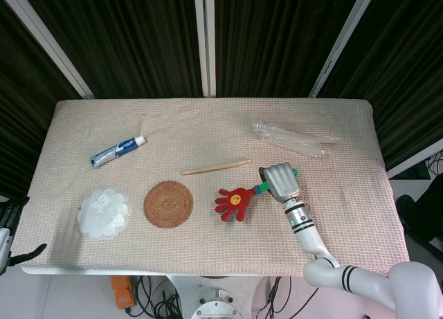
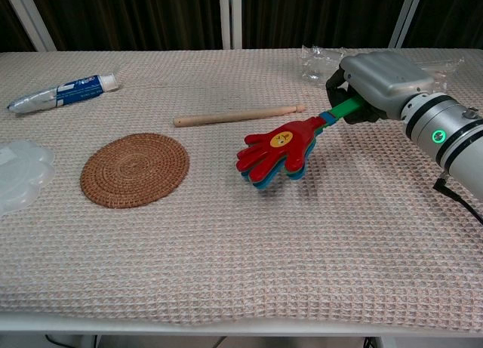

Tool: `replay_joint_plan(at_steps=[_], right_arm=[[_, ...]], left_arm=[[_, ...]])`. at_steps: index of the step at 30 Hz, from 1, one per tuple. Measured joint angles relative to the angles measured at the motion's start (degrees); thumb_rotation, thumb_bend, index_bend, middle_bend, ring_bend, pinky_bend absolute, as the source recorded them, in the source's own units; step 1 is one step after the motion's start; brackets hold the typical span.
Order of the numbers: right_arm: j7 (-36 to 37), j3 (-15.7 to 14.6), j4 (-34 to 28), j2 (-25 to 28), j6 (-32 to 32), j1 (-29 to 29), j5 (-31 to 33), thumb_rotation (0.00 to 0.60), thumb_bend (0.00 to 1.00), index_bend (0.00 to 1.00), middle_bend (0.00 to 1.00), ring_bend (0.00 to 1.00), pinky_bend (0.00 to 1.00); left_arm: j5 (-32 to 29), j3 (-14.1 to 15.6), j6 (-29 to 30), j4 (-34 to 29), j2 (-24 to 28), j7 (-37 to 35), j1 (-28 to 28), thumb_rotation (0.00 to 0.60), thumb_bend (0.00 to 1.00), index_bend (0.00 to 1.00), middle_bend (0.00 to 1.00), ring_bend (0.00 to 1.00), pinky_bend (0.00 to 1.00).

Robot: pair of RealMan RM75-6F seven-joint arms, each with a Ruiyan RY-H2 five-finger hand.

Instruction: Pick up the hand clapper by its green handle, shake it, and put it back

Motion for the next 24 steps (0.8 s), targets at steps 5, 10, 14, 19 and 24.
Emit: replay_joint_plan(at_steps=[5,10,14,19,24], right_arm=[[-4.1,-0.4,-10.2,6.8,-6.5,0.5,6.0,0.6,0.0,0.0,0.0,0.0,0.03],[-7.7,-0.6,-20.4,15.0,-9.6,0.8,12.5,0.6,0.0,0.0,0.0,0.0,0.0],[-7.9,-1.1,-27.2,22.0,-9.5,-0.3,13.9,0.6,0.01,0.0,0.0,0.0,0.0],[-4.9,-3.1,-32.3,29.5,-4.0,-4.9,8.6,0.6,0.08,0.0,0.0,0.0,0.0],[-0.8,-7.2,-31.1,32.2,8.1,-12.5,-2.5,0.6,0.16,0.0,0.0,0.0,0.0]], left_arm=[[0.2,-0.1,-0.1,-0.2,0.0,0.3,-0.2,0.6,0.12,0.04,0.03,0.0,0.04],[0.3,-0.2,-0.2,-0.6,0.1,0.7,-0.3,0.6,0.12,0.04,0.03,0.0,0.04],[0.1,-0.2,-0.3,-0.8,0.1,1.0,-0.3,0.6,0.12,0.04,0.03,0.0,0.04],[0.1,-0.4,-0.4,-1.1,0.1,2.0,-0.4,0.6,0.12,0.04,0.03,0.0,0.04],[-0.2,-0.6,-0.6,-2.0,0.3,4.4,-0.6,0.6,0.12,0.04,0.03,0.0,0.04]])
